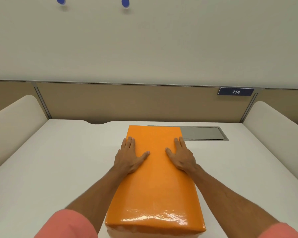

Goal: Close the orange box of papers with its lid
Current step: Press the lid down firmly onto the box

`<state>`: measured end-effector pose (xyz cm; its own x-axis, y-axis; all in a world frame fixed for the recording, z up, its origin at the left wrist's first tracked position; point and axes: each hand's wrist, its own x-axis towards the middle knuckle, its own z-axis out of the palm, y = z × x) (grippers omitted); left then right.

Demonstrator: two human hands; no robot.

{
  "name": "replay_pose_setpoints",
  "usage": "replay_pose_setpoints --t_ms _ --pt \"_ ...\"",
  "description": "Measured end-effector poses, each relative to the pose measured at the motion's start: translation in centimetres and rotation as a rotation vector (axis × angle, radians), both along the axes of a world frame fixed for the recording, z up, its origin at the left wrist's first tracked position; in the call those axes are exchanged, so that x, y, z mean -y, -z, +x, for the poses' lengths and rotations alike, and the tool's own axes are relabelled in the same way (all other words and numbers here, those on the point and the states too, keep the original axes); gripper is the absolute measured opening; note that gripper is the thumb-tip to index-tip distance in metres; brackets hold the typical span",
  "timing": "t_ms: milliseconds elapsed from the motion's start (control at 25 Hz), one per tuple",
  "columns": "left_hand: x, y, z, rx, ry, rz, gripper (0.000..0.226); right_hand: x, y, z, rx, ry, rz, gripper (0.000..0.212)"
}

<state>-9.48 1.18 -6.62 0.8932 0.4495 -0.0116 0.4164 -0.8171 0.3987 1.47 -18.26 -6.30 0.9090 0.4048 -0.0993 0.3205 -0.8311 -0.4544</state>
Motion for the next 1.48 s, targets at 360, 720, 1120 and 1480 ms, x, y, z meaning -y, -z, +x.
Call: replay_pose_setpoints --t_ms 360,720,1120,1480 --pt "0.0 -0.5 -1.0 0.03 0.051 0.037 0.097 1.0 -0.3 -1.1 -0.066 -0.03 0.016 0.08" --pt "0.6 -0.2 -7.5 -0.052 0.09 -0.153 0.088 4.2 -0.5 -7.5 -0.043 -0.007 0.093 0.075" --pt "0.5 -0.7 -8.3 0.067 0.097 -0.235 0.081 3.0 -1.1 -8.4 0.001 -0.002 0.062 0.069" --pt "-5.5 -3.9 -7.6 0.157 -0.077 -0.208 0.082 -5.0 -4.1 -4.2 0.064 -0.147 0.096 0.069"
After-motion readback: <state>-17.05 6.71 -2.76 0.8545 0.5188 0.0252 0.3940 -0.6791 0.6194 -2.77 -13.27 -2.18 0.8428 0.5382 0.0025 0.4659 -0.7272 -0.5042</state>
